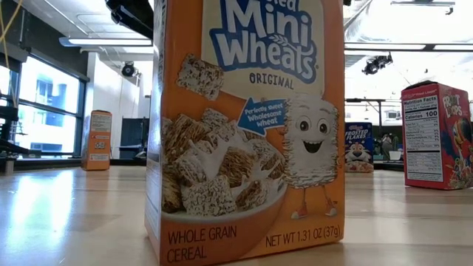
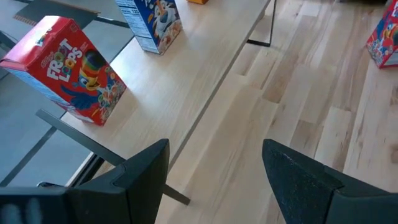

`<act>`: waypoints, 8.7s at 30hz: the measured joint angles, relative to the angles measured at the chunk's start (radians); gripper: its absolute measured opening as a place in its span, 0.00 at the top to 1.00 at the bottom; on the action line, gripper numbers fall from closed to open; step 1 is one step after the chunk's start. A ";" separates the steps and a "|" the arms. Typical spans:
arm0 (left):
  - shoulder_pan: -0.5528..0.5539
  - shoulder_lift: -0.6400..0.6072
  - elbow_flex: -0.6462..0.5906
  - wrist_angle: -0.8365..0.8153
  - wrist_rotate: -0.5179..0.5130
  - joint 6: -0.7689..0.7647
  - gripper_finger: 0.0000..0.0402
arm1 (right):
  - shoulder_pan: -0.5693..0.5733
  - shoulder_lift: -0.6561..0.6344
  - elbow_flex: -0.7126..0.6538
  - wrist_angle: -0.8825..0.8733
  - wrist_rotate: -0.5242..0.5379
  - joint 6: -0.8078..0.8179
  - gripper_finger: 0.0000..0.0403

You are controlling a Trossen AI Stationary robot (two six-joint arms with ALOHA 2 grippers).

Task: Stack cereal on shelf
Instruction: Put the bottom orange cereal box on the shelf

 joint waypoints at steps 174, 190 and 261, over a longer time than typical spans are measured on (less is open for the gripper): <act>0.000 0.000 0.000 0.011 0.073 -0.183 0.38 | 0.796 0.398 -0.001 0.042 -0.650 0.249 0.58; 0.000 0.000 0.000 0.011 0.073 -0.183 0.38 | 0.783 0.348 -0.001 0.039 -0.590 0.245 0.60; 0.000 0.000 0.000 0.011 0.075 -0.182 0.38 | -0.388 -0.337 -0.001 -0.641 -0.904 -0.338 0.60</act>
